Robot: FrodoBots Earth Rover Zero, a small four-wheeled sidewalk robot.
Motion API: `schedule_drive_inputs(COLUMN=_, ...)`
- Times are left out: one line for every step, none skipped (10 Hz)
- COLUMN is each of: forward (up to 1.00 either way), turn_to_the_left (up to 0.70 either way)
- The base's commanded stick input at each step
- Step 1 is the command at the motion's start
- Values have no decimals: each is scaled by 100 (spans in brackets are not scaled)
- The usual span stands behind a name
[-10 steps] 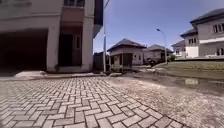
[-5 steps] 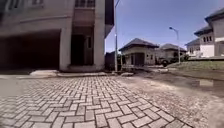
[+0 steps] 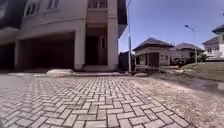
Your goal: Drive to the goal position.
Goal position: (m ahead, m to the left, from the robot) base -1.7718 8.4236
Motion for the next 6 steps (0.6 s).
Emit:
schedule_drive_inputs(forward=0, turn_to_the_left=50)
schedule_drive_inputs(forward=0, turn_to_the_left=50)
schedule_drive_inputs(forward=0, turn_to_the_left=50)
schedule_drive_inputs(forward=0, turn_to_the_left=50)
schedule_drive_inputs(forward=0, turn_to_the_left=50)
schedule_drive_inputs(forward=0, turn_to_the_left=50)
